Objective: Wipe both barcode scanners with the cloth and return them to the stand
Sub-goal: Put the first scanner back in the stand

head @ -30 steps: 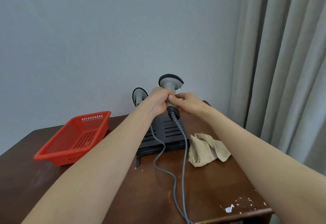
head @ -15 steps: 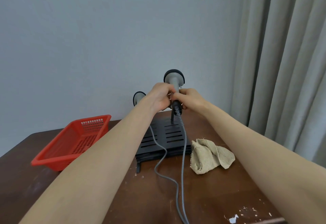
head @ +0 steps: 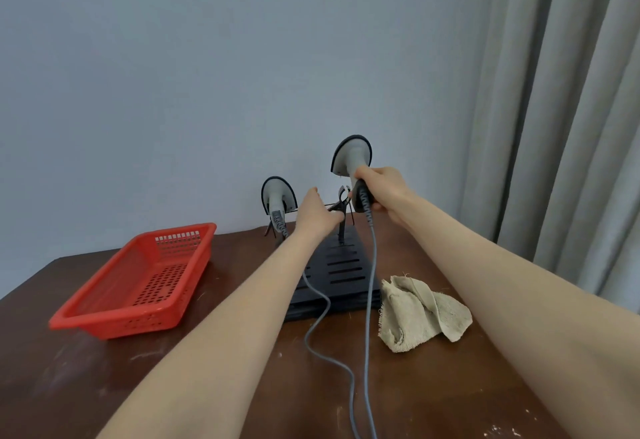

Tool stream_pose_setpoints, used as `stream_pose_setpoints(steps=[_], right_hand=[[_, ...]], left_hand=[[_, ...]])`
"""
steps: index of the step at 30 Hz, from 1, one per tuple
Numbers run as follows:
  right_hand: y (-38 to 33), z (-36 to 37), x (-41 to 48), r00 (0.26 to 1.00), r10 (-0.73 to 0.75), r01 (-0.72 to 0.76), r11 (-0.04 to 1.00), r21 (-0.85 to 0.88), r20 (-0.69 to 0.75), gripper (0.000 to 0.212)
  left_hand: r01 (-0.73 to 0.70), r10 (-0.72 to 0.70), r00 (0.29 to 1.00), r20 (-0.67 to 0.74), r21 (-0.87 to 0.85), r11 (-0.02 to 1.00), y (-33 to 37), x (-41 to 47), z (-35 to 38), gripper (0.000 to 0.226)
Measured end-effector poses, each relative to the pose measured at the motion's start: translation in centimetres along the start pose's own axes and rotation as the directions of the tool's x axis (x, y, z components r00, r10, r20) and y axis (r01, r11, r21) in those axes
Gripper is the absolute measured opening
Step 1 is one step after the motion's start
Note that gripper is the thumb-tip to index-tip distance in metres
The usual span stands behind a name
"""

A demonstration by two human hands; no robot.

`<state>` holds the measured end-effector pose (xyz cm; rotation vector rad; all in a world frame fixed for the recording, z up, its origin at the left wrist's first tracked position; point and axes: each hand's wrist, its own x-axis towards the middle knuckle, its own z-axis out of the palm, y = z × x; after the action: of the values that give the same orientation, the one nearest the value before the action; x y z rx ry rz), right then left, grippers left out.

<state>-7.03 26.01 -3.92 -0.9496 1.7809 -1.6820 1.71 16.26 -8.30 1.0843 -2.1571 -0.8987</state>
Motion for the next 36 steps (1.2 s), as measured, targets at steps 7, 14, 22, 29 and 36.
stream_pose_setpoints(steps=[7,14,22,29,36], right_hand=[[1.1,0.2,1.8,1.0,0.001,-0.001,1.0,0.018,0.002,0.019],[1.8,0.5,2.8,1.0,-0.011,0.01,0.999,0.038,0.024,0.022],[2.4,1.0,3.3,0.999,-0.024,0.022,0.998,0.051,0.027,0.025],[2.3,1.1,3.4,0.996,-0.051,0.049,0.998,0.029,0.067,0.026],[3.0,1.3,3.7,0.996,-0.014,0.016,1.0,-0.021,0.087,0.023]], left_hand=[[-0.003,0.016,0.999,-0.052,0.248,0.969,-2.0,2.9,3.6,0.1],[0.089,-0.07,0.994,-0.084,0.244,0.966,-3.1,4.2,5.0,0.068],[0.051,-0.013,0.99,-0.141,0.264,0.963,-4.4,3.9,5.7,0.044],[0.039,-0.004,0.993,-0.122,0.287,0.957,-4.3,3.6,6.2,0.037],[0.041,-0.009,0.995,-0.101,0.32,0.946,-4.0,3.1,6.1,0.036]])
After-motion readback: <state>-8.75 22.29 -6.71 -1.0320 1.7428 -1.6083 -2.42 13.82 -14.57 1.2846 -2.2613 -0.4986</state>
